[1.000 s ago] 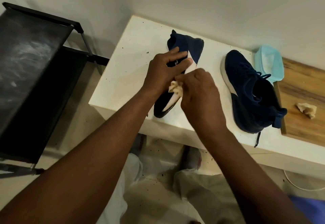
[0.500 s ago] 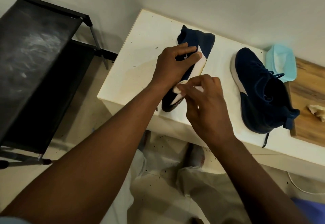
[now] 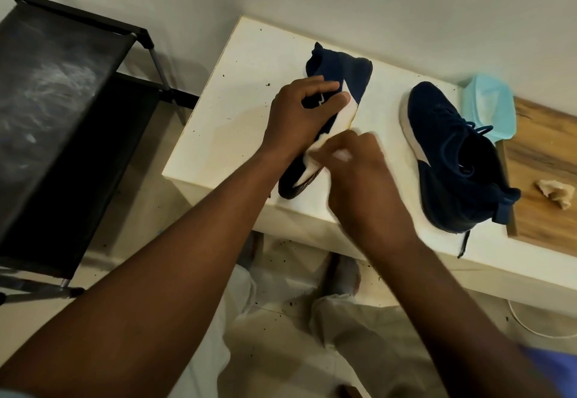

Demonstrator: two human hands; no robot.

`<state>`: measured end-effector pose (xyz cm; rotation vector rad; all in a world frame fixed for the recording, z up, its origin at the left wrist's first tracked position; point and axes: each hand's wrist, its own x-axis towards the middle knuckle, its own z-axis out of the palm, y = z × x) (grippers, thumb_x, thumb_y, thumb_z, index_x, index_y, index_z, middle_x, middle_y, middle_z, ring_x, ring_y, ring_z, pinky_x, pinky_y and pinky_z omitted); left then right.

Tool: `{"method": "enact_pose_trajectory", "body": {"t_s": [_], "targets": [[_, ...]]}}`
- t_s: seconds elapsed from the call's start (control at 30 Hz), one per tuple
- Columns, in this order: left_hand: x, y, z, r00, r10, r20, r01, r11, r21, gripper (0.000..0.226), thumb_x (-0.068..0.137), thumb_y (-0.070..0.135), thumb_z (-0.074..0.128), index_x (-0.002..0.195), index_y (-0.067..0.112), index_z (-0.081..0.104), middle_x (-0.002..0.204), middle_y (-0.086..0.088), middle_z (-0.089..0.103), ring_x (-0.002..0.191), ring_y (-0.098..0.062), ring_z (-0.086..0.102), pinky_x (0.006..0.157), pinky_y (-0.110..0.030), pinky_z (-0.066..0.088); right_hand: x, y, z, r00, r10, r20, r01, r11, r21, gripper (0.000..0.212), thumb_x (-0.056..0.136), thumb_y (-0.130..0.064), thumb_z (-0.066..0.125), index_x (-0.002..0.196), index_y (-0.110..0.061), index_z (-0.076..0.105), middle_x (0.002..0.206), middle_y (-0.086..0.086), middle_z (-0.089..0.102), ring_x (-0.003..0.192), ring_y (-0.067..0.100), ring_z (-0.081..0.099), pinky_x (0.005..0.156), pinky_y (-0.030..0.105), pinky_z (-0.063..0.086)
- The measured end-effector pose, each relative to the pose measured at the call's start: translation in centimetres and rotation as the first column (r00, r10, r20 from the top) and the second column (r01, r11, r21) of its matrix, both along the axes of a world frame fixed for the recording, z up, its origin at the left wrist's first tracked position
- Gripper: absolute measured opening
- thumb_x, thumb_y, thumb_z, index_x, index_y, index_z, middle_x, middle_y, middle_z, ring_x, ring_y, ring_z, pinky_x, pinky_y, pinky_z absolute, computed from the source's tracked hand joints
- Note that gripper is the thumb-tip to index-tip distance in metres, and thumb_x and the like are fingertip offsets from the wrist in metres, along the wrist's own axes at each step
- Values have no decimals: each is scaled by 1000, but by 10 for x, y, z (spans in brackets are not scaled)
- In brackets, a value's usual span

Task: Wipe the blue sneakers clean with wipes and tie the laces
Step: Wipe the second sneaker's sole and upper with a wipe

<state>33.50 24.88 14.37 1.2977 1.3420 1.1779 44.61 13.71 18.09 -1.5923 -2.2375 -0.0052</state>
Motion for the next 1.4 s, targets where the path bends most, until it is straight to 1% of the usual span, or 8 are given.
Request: {"method": "enact_pose_trajectory", "body": {"t_s": [0.13,0.33,0.53,0.7,0.87,1.07,1.23,1.4], "targets": [[0,1,-2,1000,6,-17,-6,1000,11,31,84,42,80,112,29,77,131,6,67,120,-2,60,109,-34,47,-26,-19,-6,975,191,110,-177,976,-131,49,59,13,81,102,-10,77,107,10,66,94,30,57,73,39,49],[-3,4,-3,999,-34,28,34,999,0,36,82,45,80,114,28,76,126,8,70,117,-5,64,106,-37,51,-18,1,10,999,-40,11,40,997,-58,34,72,2,77,104,-9,75,107,13,64,96,30,55,78,38,48],[-7,3,-4,1000,-21,-2,21,1000,8,34,84,48,78,114,33,76,125,13,70,114,2,63,106,-32,50,-34,-21,-12,963,244,116,-227,964,-140,38,65,6,78,100,-9,77,101,10,67,92,26,54,74,38,46],[-7,4,-6,999,-27,22,27,1000,-2,34,84,46,79,114,30,77,126,10,70,116,0,63,106,-33,51,-19,4,5,997,48,-59,-47,999,22,31,69,6,80,97,-6,76,94,14,69,82,29,59,67,36,49],[-10,4,-8,999,-27,24,27,1000,-11,37,84,48,78,117,30,76,126,11,70,115,-2,64,106,-35,52,-30,-12,-7,997,72,19,-72,997,-7,33,73,0,79,105,-8,75,105,11,68,95,28,57,77,41,50],[-6,5,-7,999,-17,30,17,1000,-7,35,84,46,79,115,30,76,122,12,72,114,-2,65,106,-34,51,-24,-6,-2,992,121,28,-120,992,-43,26,76,-3,77,99,-14,76,98,4,68,91,24,54,74,38,43],[-5,5,-8,998,-29,48,30,1000,-3,39,82,48,79,115,28,76,125,9,71,115,-5,65,106,-37,52,-7,9,12,997,-73,-30,71,997,-40,26,82,-10,74,107,-17,74,109,6,66,100,26,53,81,34,41],[-2,4,-7,999,3,32,-3,1000,9,35,84,44,79,114,28,77,126,11,70,115,0,63,107,-31,50,-29,-23,-3,988,117,100,-105,987,-119,47,54,7,84,98,-12,78,100,6,68,88,25,56,70,35,50]]}}
